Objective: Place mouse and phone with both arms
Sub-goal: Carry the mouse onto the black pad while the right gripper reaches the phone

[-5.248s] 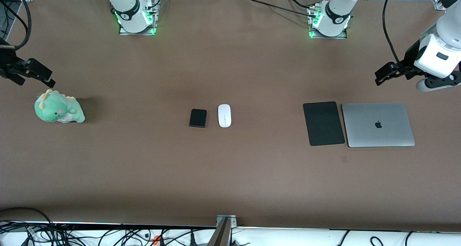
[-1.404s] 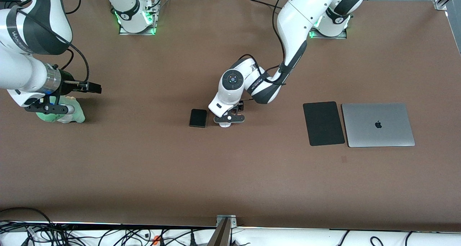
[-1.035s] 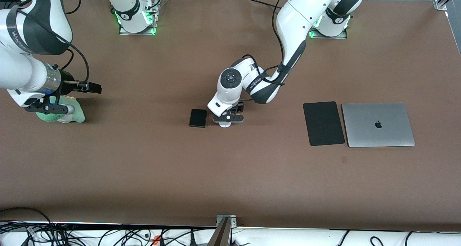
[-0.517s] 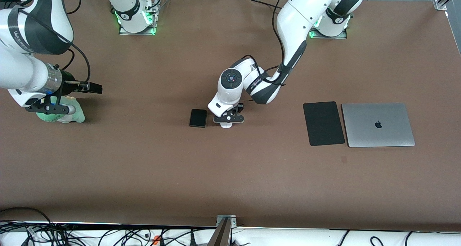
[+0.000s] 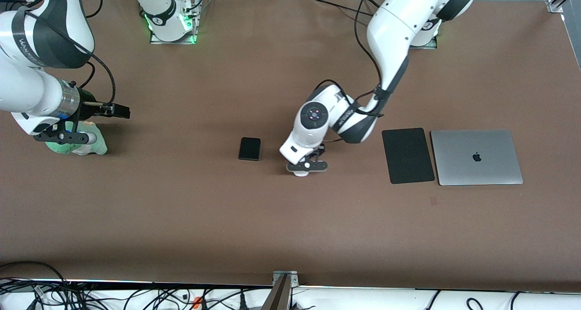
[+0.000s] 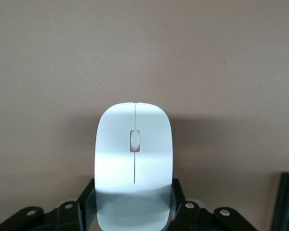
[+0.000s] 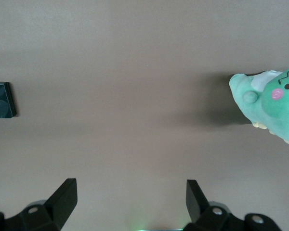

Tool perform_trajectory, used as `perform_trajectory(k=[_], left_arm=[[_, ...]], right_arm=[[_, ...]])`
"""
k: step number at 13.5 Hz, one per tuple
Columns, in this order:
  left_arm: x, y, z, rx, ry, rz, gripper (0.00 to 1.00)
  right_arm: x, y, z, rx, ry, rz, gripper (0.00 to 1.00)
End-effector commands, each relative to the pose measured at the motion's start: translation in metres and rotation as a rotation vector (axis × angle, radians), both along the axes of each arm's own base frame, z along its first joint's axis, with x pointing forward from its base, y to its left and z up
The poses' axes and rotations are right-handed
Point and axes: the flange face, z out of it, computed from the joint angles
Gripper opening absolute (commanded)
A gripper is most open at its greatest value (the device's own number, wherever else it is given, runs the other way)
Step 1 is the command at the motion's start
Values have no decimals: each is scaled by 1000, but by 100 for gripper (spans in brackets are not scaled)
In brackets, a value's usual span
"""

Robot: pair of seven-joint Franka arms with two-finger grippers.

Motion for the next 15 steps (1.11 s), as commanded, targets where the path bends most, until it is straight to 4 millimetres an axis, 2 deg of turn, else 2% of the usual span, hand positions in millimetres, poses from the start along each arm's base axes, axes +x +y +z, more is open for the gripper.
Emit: perform_trajectory(k=[1, 3, 5, 6, 9, 10, 13, 15], left_arm=[[9, 60, 28, 33, 0, -79, 37], [13, 104, 39, 43, 5, -110, 37], [1, 129, 38, 61, 23, -160, 38], [-3, 147, 36, 68, 28, -148, 38], [-25, 197, 23, 84, 48, -155, 37], [-28, 225, 20, 89, 53, -135, 37], [-45, 275, 15, 108, 91, -107, 37], [-55, 294, 9, 117, 117, -81, 37]], right_arm=[[4, 1, 1, -3, -9, -13, 100], [4, 4, 1, -2, -10, -9, 100], [4, 12, -1, -4, -6, -7, 100], [4, 22, -3, -10, -5, -28, 100], [8, 70, -21, -31, -23, -54, 100], [8, 87, -25, -34, -36, -52, 100], [7, 143, -43, -54, -72, -104, 100], [8, 180, -60, -48, -113, -123, 100]])
